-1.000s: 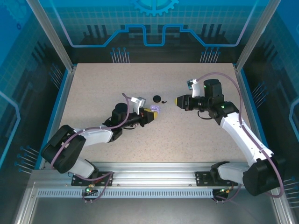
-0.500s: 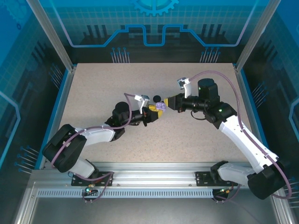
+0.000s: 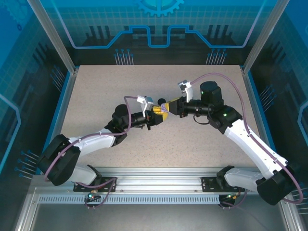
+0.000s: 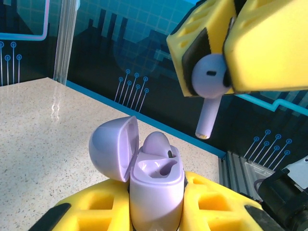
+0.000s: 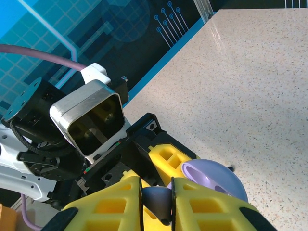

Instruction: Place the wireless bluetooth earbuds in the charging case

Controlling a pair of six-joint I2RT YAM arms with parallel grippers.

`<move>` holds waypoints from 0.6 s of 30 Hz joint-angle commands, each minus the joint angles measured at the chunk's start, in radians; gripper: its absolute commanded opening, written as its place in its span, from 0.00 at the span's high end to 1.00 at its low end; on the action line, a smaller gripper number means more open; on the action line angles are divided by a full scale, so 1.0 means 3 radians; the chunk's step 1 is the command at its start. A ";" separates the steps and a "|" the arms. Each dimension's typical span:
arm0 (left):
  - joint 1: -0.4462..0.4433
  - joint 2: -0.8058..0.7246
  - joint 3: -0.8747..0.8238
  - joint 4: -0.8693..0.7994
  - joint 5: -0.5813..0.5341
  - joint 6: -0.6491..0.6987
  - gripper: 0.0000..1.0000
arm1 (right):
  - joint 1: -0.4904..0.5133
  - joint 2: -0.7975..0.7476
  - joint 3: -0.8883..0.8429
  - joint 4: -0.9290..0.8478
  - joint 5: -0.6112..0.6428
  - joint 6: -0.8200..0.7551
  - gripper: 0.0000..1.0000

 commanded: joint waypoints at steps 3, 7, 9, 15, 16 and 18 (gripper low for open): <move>-0.0043 -0.0132 0.0132 -0.0033 0.0099 0.0107 0.91 | 0.0068 0.0006 0.0127 0.0022 0.0083 -0.0078 0.81; -0.0051 -0.0156 0.0137 -0.0057 0.0095 0.0105 0.91 | 0.0085 0.0018 0.0138 0.0009 0.0090 -0.0092 0.80; -0.0057 -0.0163 0.0142 -0.0062 0.0093 0.0102 0.91 | 0.0100 0.0031 0.0143 -0.0009 0.0111 -0.0104 0.81; -0.0063 -0.0193 0.0154 -0.0092 0.0090 0.0097 0.91 | 0.0138 0.0066 0.0163 -0.0042 0.0146 -0.0131 0.81; -0.0059 -0.0196 0.0152 -0.0092 0.0091 0.0101 0.91 | 0.0146 0.0067 0.0168 -0.0050 0.0159 -0.0138 0.81; -0.0061 -0.0208 0.0153 -0.0092 0.0081 0.0100 0.91 | 0.0152 0.0072 0.0173 -0.0063 0.0183 -0.0151 0.81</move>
